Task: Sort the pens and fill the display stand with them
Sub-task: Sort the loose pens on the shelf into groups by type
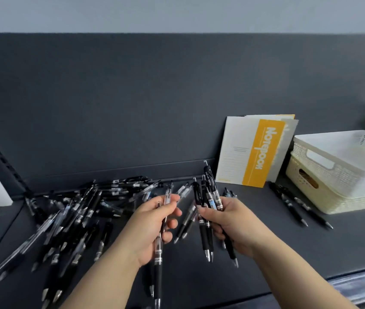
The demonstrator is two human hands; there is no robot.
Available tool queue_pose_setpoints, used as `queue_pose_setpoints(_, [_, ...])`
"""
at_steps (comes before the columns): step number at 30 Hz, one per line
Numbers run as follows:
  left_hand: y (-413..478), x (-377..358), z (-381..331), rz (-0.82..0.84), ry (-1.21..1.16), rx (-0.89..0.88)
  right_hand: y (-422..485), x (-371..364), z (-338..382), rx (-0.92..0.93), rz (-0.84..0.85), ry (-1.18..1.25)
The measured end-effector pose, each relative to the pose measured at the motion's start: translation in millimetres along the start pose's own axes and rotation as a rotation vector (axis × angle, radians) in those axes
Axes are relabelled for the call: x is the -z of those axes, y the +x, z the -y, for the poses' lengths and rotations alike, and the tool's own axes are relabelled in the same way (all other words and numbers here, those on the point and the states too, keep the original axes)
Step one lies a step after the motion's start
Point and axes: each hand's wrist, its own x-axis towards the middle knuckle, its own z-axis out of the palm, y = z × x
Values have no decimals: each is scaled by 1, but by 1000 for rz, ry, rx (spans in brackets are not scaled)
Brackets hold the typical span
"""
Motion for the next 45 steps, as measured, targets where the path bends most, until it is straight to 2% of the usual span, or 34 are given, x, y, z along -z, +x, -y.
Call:
queue_pose_setpoints(5, [11,-29,11,-30,-49,23,-9,66,-7,-51,-120,-209])
queue_pose_setpoints(11, [27,-54,20,-60,-77,12,-13,126,-14,-113,-249,-327])
queue_pose_setpoints(17, [39,-86,26,-65,-61,12,3,165,-7,-123,-417,-924])
queue_pose_setpoints(22, [45,-107,30,-69,-50,9,22,174,-20,-140,-420,-1163])
queue_pose_setpoints(26, [48,-112,34,-86,-51,3,22,186,-29,-86,-489,-1212])
queue_pose_setpoints(28, [49,-115,36,-95,-55,-1,17,190,-25,-63,-496,-1158])
queue_pose_setpoints(30, [51,-118,38,-102,-69,8,10,190,-17,-30,-482,-989])
queue_pose_setpoints(31, [51,-120,38,-96,-90,18,6,187,-12,-34,-438,-787])
queue_pose_setpoints(34, [52,-126,38,-48,-176,71,-5,170,-4,-111,-185,67])
queue_pose_setpoints(35, [52,-128,38,-32,-189,83,-6,165,-4,-132,-113,234])
queue_pose_setpoints(37, [51,-131,38,-13,-183,88,-6,157,-5,-162,-26,357])
queue_pose_setpoints(39, [49,-132,39,-5,-169,85,-4,157,-9,-161,-65,231])
queue_pose_setpoints(42, [49,-128,41,-15,-174,80,-1,170,-11,-86,-272,-451])
queue_pose_setpoints(45, [49,-125,43,-37,-177,75,0,182,-15,-46,-373,-921])
